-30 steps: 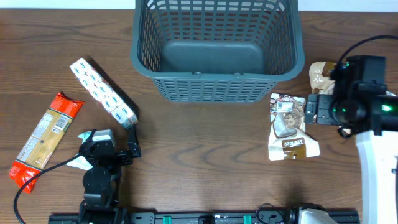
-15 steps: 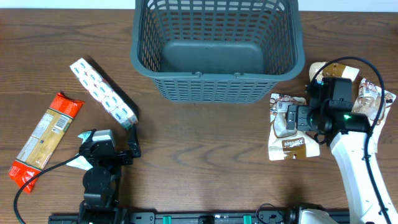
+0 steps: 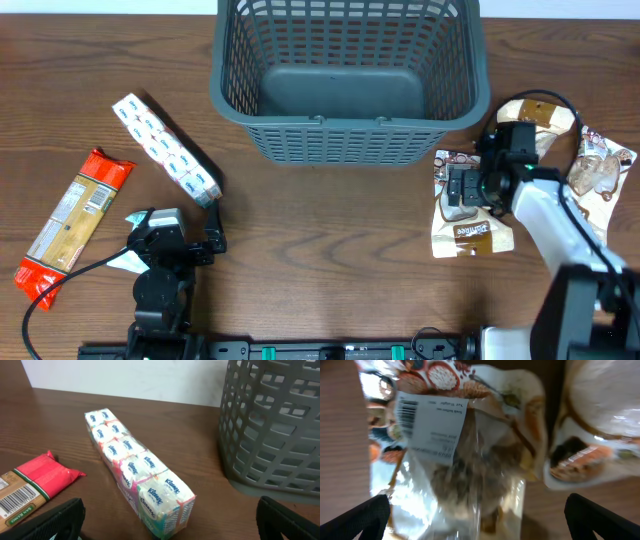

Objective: Pack container
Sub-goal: 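Reach the right gripper to the front beige pouch and grasp it, then lift the pouch with the right gripper and drop it into the basket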

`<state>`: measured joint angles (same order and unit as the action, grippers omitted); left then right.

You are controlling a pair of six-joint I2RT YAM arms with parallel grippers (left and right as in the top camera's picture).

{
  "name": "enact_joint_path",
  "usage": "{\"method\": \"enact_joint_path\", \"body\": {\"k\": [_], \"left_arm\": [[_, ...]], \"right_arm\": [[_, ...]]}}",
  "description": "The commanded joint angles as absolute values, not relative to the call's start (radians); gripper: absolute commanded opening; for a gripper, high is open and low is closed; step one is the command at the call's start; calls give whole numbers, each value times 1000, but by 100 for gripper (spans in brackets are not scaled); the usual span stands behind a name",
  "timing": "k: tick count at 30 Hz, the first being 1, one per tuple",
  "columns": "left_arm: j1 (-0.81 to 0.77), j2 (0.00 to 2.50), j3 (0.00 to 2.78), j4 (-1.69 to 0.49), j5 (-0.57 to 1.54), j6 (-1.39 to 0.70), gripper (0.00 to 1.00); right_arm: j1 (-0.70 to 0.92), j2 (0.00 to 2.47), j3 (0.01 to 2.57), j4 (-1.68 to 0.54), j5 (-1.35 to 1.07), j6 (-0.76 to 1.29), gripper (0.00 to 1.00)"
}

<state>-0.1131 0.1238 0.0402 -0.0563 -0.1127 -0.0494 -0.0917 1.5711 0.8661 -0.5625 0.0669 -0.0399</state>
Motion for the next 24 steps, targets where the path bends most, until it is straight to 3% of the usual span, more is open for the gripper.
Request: {"method": "enact_joint_path", "body": {"k": [1, 4, 7, 11, 16, 21, 24], "left_arm": [[-110, 126, 33, -83, -136, -55, 99], [-110, 126, 33, -83, -136, -55, 98], [-110, 126, 33, -83, -136, -55, 99], [-110, 126, 33, -83, -136, -55, 99], [-110, 126, 33, -83, -136, -55, 99], [-110, 126, 33, -83, -136, -55, 98], [-110, 126, 33, -83, -136, -55, 98]], "right_arm": [[-106, 1636, 855, -538, 62, -38, 99], [-106, 1691, 855, -517, 62, -38, 98], [-106, 1732, 855, -508, 62, -22, 90], [-106, 1762, 855, -501, 62, -15, 61], [-106, 1766, 855, -496, 40, -15, 40], [-106, 1765, 857, -496, 39, 8, 3], [-106, 1765, 867, -502, 40, 30, 1]]}}
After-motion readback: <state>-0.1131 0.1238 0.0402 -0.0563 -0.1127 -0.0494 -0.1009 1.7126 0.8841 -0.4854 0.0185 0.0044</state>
